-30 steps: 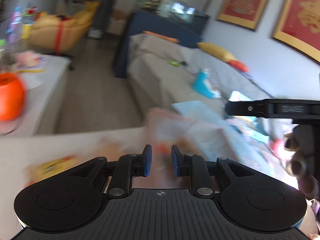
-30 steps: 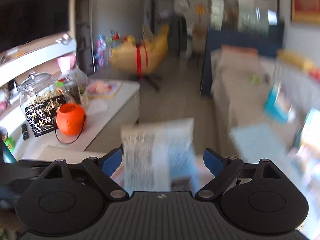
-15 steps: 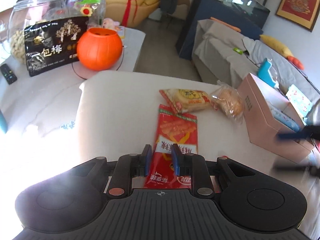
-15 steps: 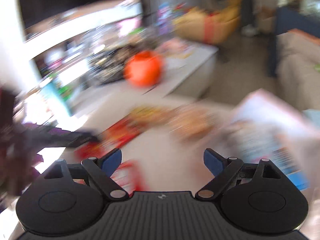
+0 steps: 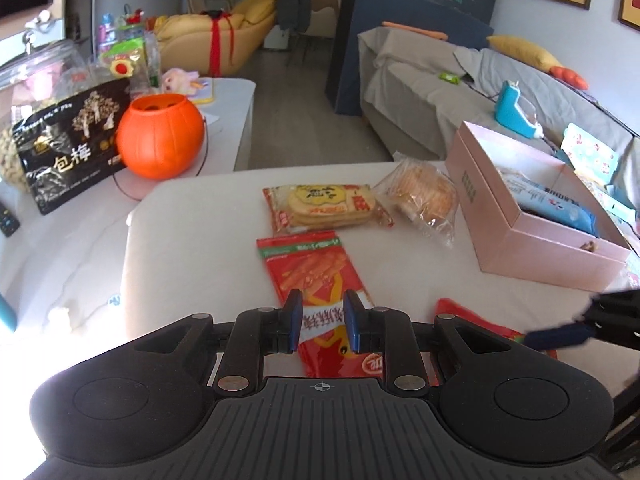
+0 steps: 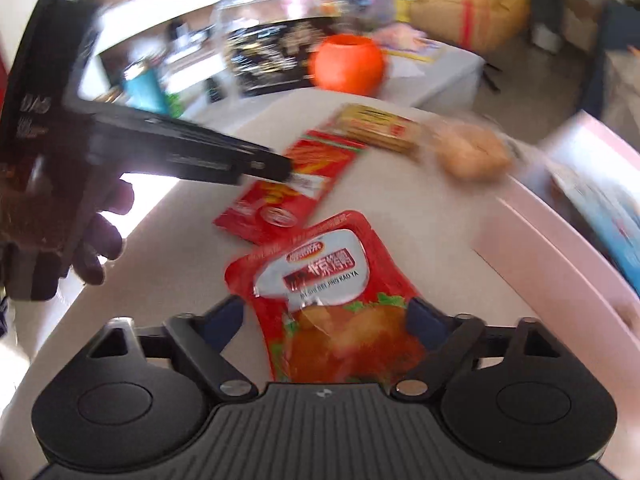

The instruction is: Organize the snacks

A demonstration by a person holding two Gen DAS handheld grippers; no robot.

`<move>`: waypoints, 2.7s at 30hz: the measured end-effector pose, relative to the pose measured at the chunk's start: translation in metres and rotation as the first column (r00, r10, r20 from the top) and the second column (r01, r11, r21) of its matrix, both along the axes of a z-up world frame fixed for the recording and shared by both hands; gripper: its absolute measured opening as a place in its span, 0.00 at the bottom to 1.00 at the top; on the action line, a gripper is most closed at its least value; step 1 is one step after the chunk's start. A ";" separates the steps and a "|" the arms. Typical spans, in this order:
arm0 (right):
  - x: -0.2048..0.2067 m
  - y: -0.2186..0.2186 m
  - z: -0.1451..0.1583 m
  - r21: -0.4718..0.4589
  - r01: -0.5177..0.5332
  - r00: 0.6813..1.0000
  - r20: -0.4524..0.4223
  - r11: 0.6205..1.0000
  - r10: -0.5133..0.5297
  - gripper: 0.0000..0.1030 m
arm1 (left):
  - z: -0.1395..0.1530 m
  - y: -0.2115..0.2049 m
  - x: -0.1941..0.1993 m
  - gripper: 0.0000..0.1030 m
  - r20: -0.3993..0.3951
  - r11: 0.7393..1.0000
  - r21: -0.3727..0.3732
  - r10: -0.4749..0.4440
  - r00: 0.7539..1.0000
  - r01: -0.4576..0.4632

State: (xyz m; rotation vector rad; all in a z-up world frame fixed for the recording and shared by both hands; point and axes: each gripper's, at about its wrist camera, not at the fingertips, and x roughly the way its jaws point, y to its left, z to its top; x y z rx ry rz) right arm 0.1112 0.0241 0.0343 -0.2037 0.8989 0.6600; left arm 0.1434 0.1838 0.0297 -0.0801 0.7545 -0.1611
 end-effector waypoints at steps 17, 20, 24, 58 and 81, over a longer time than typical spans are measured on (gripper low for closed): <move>0.006 -0.024 -0.014 -0.044 0.021 0.994 0.105 0.999 -0.017 0.87 | 0.003 0.013 -0.024 0.25 -0.018 0.994 -0.072 0.079 0.997 -0.080; 0.016 -0.016 -0.018 -0.002 0.112 0.992 0.061 0.994 -0.112 0.92 | 0.008 0.008 -0.030 0.25 -0.012 0.996 -0.085 0.040 0.999 -0.041; 0.013 -0.011 -0.023 0.024 0.145 0.987 0.067 0.989 -0.146 0.95 | 0.006 0.003 -0.024 0.25 -0.012 0.997 -0.055 0.045 0.999 -0.045; -0.039 -0.104 -0.034 0.029 0.478 0.863 0.170 0.878 -0.476 0.92 | -0.007 -0.095 0.018 0.30 -0.030 0.983 0.140 -0.116 0.993 0.119; -0.038 -0.103 -0.036 0.026 0.478 0.864 0.166 0.878 -0.476 0.96 | -0.018 -0.090 0.011 0.58 0.010 0.971 0.181 -0.162 0.987 0.157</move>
